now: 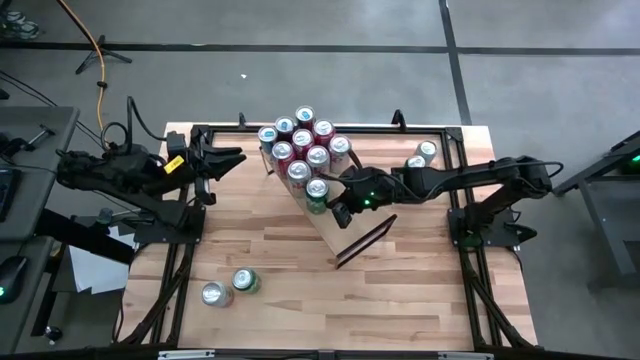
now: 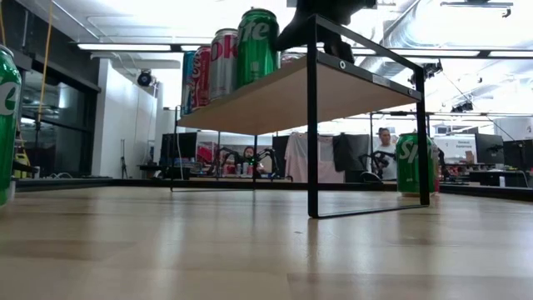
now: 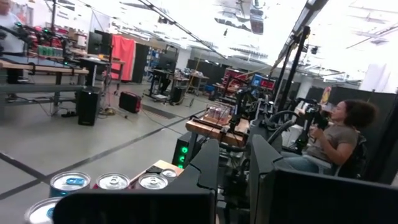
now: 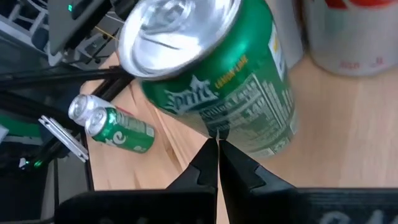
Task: Place canned beverage on shelf
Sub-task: Put the top left green soda can on the shelf, then put the top green soda can on the shelf aligned with the other green soda can
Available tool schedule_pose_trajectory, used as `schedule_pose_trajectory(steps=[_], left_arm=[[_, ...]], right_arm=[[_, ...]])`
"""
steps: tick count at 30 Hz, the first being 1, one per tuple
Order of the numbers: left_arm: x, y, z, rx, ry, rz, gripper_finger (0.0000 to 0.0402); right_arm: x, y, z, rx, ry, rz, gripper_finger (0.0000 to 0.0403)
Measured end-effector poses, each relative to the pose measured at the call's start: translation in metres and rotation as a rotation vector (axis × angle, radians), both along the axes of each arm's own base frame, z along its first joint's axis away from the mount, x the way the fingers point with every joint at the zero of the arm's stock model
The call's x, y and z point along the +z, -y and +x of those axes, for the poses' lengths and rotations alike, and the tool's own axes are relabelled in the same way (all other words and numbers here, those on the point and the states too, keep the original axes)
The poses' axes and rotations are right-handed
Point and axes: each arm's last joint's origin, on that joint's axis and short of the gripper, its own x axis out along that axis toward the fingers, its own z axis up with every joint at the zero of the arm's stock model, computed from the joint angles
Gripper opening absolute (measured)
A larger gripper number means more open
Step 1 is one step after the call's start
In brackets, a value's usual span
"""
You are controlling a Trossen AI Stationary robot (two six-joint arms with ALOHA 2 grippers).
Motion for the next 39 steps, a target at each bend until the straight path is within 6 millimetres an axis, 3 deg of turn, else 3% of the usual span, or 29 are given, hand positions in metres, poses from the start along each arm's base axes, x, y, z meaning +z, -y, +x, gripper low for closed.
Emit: schedule_pose_trajectory(steps=[10,17,26,32,39], left_arm=[[0.0,0.0,0.0,0.007,-0.001,-0.001,0.0],[-0.001,0.0,0.0,0.007,-0.009,0.002,0.0],[-0.007,0.0,0.001,-0.004,-0.064,-0.01,0.0],[-0.008,0.0,0.001,-0.006,-0.071,-0.015,0.0],[-0.008,0.0,0.001,-0.001,-0.072,-0.016,0.0]], right_arm=[[0.002,0.002,-0.004,0.102,-0.017,-0.034,0.0],[0.028,0.0,-0.052,0.088,-0.111,-0.133,0.0],[0.078,0.005,-0.118,0.019,0.023,-0.336,0.0],[0.093,0.007,-0.141,0.019,0.088,-0.41,0.0],[0.097,0.008,-0.147,0.018,0.108,-0.419,0.0]])
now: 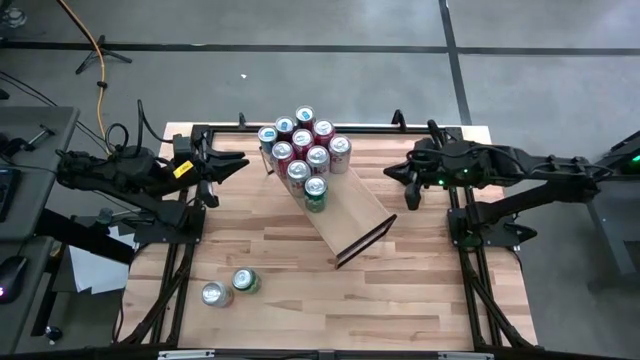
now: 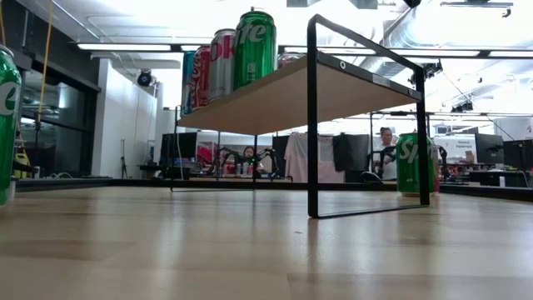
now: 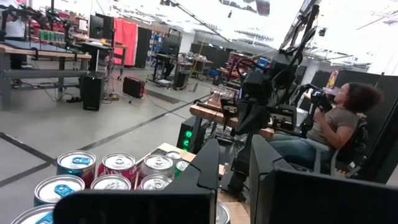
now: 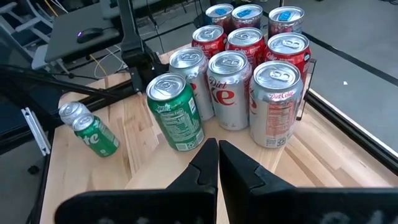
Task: Place canned beverage on shelf
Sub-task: Put the top green soda can on the shelf aligned with the other green soda can
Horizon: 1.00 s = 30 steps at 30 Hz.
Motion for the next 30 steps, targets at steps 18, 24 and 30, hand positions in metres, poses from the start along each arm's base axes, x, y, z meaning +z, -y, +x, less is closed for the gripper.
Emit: schedule_pose_trajectory(steps=[18,24,30], left_arm=[[0.0,-0.0001,0.0,0.002,0.0,-0.001,0.0],[-0.0003,0.0,0.0,0.002,-0.004,0.001,0.0],[-0.0009,0.0,0.0002,0.002,-0.009,0.002,0.0]], right_arm=[[0.0,0.0,0.0,-0.002,0.002,0.007,0.0],[0.0,-0.0001,0.0,-0.006,0.005,0.018,0.0],[0.0,-0.0001,0.0001,-0.011,0.007,0.028,0.0]])
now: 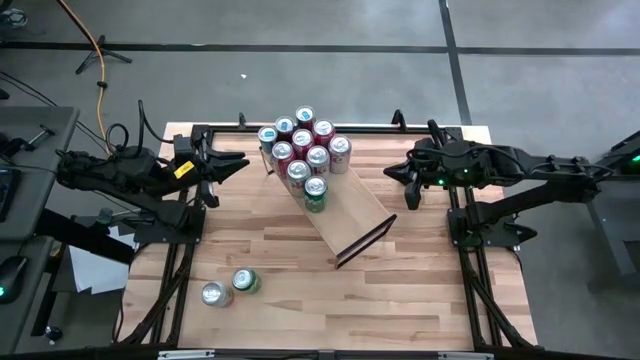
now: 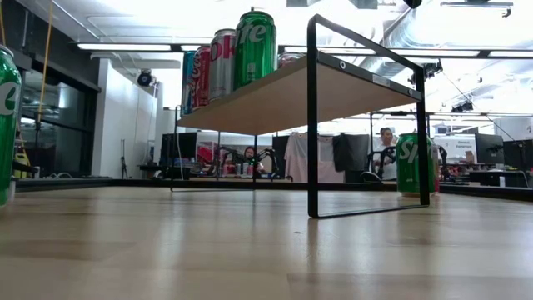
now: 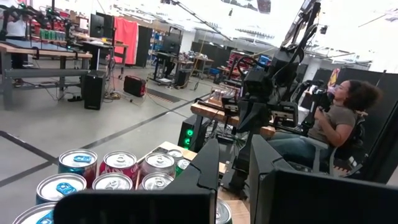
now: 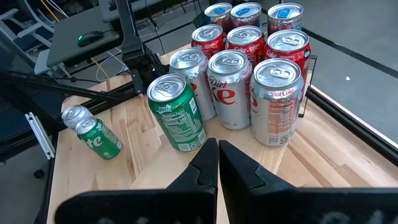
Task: Place canned beverage on shelf
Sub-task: Put the top green soda can on the shelf aligned with the other green soda can
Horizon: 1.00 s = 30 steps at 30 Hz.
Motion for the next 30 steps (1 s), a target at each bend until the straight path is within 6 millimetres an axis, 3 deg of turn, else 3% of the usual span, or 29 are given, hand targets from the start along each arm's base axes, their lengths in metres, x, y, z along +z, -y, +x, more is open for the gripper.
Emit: schedule_pose_trajectory(steps=[30], left_arm=[[-0.0025,-0.0004,0.0001,0.017,-0.027,0.007,0.0]], right_arm=[[-0.0006,0.0,-0.0003,-0.002,-0.006,0.002,0.0]])
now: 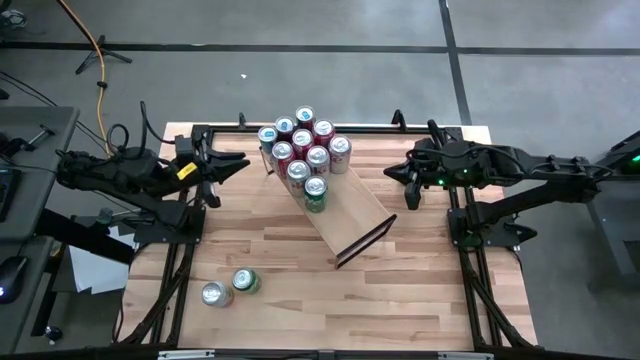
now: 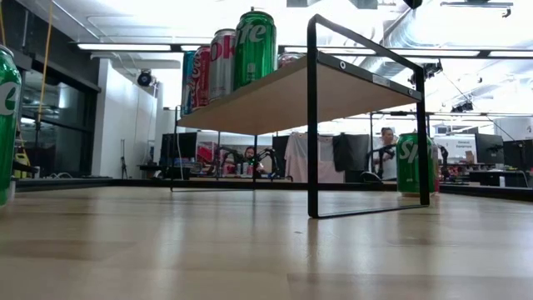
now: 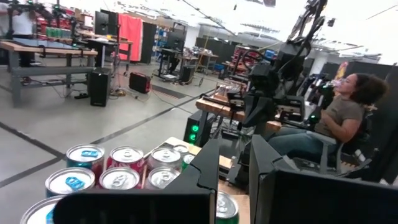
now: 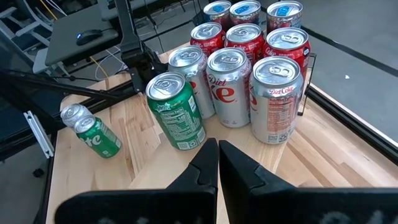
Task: Place canned beverage on shelf
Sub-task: Put the top green soda can on the shelf aligned with the other green soda can
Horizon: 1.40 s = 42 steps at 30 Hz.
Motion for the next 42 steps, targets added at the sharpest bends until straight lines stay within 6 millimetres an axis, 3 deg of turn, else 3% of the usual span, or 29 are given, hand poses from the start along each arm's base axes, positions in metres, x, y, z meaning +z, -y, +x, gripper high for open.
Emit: schedule_pose_trajectory(steps=[42], left_arm=[[-0.0004,-0.0006,-0.0002,0.02,-0.004,-0.001,0.0]], right_arm=[[-0.0007,0.0004,-0.0002,-0.022,0.003,0.036,0.0]])
